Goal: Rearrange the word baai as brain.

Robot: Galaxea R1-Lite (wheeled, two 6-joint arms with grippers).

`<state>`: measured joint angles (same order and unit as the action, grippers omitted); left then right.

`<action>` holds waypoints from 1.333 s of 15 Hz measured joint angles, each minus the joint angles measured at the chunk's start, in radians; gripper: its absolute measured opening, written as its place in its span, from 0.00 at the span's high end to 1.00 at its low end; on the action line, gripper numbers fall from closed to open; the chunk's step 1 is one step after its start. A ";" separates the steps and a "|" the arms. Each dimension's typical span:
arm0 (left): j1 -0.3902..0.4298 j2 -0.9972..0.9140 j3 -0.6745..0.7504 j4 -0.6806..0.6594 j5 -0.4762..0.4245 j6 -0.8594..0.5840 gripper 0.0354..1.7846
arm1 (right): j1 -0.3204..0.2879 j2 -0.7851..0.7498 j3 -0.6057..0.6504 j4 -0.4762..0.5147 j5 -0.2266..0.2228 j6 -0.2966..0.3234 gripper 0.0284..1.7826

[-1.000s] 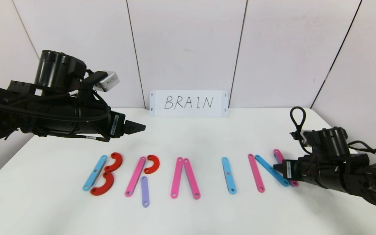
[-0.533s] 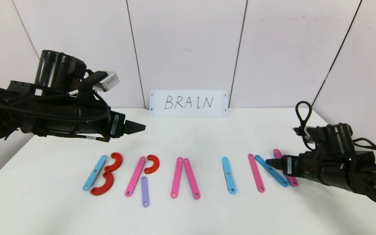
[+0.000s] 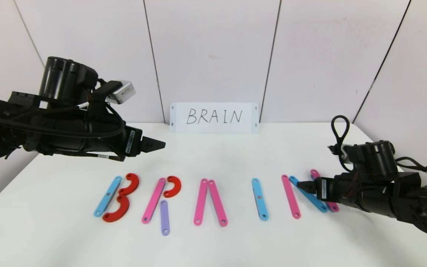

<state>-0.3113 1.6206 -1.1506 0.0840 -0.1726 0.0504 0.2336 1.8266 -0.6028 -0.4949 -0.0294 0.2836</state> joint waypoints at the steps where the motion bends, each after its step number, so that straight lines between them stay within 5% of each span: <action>1: 0.000 0.000 0.000 0.000 0.000 0.000 0.03 | 0.004 -0.003 0.000 0.000 0.000 0.010 0.02; 8: 0.000 -0.003 0.000 0.000 0.000 0.000 0.03 | 0.030 -0.019 0.001 0.007 0.001 0.040 0.02; 15: 0.000 -0.023 0.001 0.000 0.002 0.000 0.03 | 0.026 -0.142 0.010 0.020 -0.014 0.006 0.02; 20: 0.001 -0.138 0.070 0.000 0.013 -0.001 0.03 | 0.017 -0.377 0.012 0.177 -0.015 -0.026 0.02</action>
<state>-0.3098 1.4826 -1.0809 0.0836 -0.1591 0.0496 0.2504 1.4494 -0.5911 -0.3174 -0.0443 0.2577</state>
